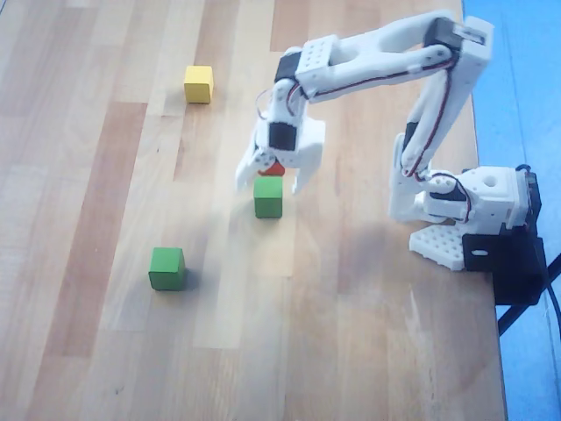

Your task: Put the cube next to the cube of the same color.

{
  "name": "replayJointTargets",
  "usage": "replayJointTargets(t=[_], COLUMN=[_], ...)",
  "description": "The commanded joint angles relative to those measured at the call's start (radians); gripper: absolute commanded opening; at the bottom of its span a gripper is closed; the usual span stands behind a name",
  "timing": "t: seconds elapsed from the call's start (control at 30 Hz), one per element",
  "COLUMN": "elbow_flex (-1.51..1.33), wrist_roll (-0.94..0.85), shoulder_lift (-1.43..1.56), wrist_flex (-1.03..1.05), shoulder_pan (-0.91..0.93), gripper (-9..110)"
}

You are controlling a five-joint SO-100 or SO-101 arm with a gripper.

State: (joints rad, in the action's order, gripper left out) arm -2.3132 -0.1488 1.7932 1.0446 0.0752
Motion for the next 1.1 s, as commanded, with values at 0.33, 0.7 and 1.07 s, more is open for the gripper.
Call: replayJointTargets(t=[0.33, 0.7, 1.07], elbow_flex=[0.173, 0.448, 0.773], wrist_roll=[-0.011, 0.0, 0.138], shoulder_lift=[-0.077, 0.11, -0.003], wrist_flex=[-0.025, 0.29, 0.387], shoulder_pan=[0.006, -0.035, -0.069], gripper=[-2, 0, 0])
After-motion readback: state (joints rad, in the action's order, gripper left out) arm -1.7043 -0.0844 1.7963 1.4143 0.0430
